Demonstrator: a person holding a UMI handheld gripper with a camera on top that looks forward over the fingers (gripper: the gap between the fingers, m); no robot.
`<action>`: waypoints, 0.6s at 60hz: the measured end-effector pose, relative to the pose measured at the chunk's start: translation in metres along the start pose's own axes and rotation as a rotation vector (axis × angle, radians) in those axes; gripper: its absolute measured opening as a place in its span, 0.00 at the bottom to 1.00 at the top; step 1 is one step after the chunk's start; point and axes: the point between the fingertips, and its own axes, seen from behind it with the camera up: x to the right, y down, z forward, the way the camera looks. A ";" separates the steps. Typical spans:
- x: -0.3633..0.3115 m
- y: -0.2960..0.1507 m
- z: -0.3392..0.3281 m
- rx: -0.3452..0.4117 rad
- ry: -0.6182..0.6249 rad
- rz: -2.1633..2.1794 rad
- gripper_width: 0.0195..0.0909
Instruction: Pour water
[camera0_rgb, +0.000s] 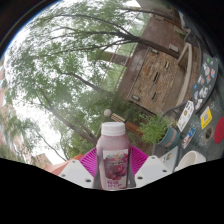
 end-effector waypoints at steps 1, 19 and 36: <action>-0.007 -0.013 -0.005 0.015 0.007 -0.101 0.31; 0.187 -0.142 -0.076 -0.008 0.396 -0.924 0.30; 0.336 -0.131 -0.123 -0.189 0.549 -1.031 0.30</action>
